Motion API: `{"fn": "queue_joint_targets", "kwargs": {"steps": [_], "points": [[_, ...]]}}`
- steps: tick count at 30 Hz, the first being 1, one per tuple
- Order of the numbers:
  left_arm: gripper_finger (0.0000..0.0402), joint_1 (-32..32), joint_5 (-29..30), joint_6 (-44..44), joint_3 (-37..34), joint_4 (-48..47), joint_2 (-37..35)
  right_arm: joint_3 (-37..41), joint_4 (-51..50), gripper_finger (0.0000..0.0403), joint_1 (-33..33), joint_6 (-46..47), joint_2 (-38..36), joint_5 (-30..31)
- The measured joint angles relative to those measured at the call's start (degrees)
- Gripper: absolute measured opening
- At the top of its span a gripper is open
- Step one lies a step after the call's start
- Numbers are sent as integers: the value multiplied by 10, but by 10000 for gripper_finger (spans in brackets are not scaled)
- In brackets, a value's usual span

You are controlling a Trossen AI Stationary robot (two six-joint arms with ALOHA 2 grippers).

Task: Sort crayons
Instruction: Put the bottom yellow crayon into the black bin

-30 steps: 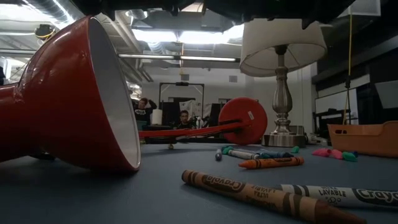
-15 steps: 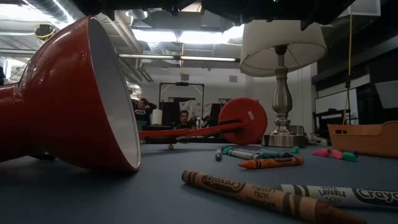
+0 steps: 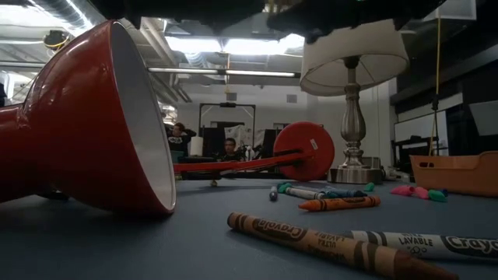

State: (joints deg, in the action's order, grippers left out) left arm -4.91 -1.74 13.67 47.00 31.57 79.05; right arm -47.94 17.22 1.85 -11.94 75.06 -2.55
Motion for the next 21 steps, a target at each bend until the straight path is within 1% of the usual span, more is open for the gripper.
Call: {"fn": "queue_joint_targets", "kwargs": {"steps": [4, 8, 11, 16, 18, 19, 21], "points": [[96, 0, -3, 0, 0, -45, 0, 0, -132, 16, 0, 75, -43, -1], [111, 0, -4, 0, 0, -88, 0, 0, -269, 14, 0, 176, -90, -41], [117, 0, 0, 0, 0, -114, 0, 0, -369, 12, 0, 261, -118, -99], [115, 0, 35, 4, 0, -139, 0, 0, -525, 16, -2, 427, -141, -239], [113, 0, 50, 4, 0, -144, 0, 0, -584, 17, -16, 485, -141, -289], [111, 0, 57, 4, 0, -147, 0, 0, -612, 17, -27, 511, -141, -305], [109, 0, 71, 4, 0, -153, 0, 0, -653, 17, -58, 554, -141, -317]]}}
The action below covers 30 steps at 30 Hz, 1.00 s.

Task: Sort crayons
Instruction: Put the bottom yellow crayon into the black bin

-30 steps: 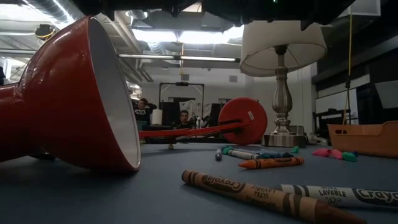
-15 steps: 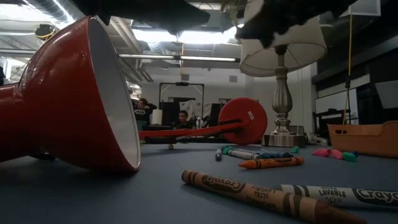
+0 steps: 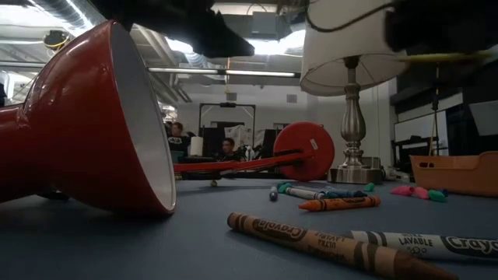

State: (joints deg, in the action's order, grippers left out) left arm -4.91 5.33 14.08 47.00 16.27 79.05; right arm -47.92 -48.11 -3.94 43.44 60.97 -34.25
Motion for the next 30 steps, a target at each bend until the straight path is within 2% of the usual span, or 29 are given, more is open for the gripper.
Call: {"fn": "queue_joint_targets", "kwargs": {"steps": [5, 13, 20, 22, 27, 30], "points": [[108, 0, 23, 0, 0, -9, 0, 0, -48, 18, -90, 113, 0, 0], [108, -1, 30, 0, 0, -9, 0, 0, -52, 19, -223, 254, 0, 91], [108, -1, 47, 0, 0, -11, 0, 0, -98, 19, -326, 335, 10, 103], [108, -1, 63, 0, 0, -13, 0, 0, -100, 19, -347, 358, 17, 113], [108, -3, 149, 0, 0, -39, 0, 0, -101, 22, -374, 376, 37, 117], [108, -11, 158, -4, 0, -44, 0, 0, -106, 43, -375, 376, 50, 117]]}}
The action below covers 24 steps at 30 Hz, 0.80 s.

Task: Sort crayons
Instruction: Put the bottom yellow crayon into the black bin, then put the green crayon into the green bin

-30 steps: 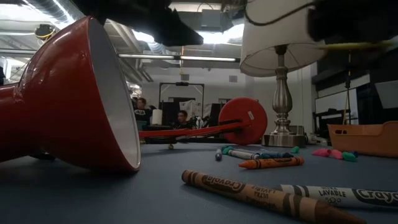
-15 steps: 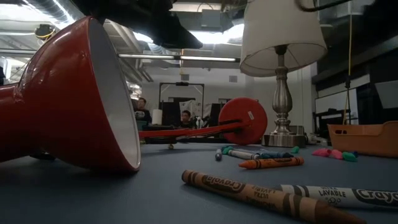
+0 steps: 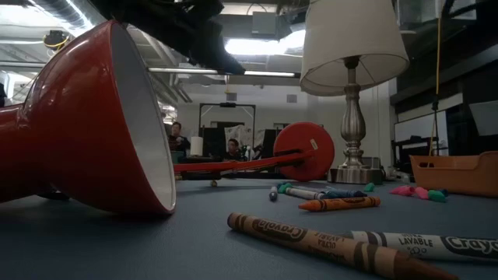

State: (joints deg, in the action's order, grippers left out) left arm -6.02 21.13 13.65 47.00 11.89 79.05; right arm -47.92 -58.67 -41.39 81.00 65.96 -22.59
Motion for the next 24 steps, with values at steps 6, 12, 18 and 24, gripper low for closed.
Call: {"fn": "queue_joint_targets", "kwargs": {"steps": [6, 12, 18, 24], "points": [[107, -32, -29, -45, 0, -7, 0, 0, -2, 114, 1, -4, 10, 9], [107, -74, -96, -81, 0, -29, 0, 0, -1, 147, 2, -7, 11, 16], [108, -98, -146, -92, 0, -166, 0, 0, 11, 143, 2, -9, 11, 38], [108, -97, -233, -117, 0, -327, 0, 0, 31, 141, 2, -10, 11, 82]]}}
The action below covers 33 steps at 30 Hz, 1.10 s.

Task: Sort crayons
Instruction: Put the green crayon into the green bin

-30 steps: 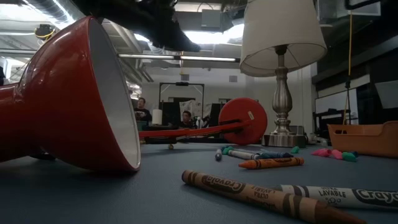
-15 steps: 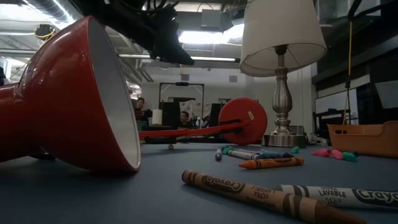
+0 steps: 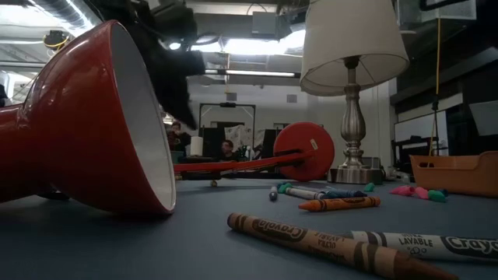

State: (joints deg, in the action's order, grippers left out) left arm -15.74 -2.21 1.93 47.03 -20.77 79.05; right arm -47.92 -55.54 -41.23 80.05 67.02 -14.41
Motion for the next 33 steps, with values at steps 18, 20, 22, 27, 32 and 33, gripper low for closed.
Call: {"fn": "queue_joint_targets", "kwargs": {"steps": [18, 20, 22, 27, 32, 33], "points": [[108, 73, -42, -3, -15, -275, 0, 0, 55, 140, 0, -38, 0, 350], [108, 83, -46, -3, -36, -249, 0, 0, 79, 140, 0, -67, 0, 390], [108, 94, -46, -3, -59, -223, 0, 0, 105, 140, 0, -99, 0, 423], [108, 117, -19, -3, -98, -191, 0, 0, 159, 140, 0, -172, 0, 463], [108, 122, -13, -3, -120, -166, 0, 0, 192, 140, 0, -203, 0, 491], [108, 122, -13, -3, -123, -159, 0, 0, 198, 140, 1, -206, 0, 496]]}}
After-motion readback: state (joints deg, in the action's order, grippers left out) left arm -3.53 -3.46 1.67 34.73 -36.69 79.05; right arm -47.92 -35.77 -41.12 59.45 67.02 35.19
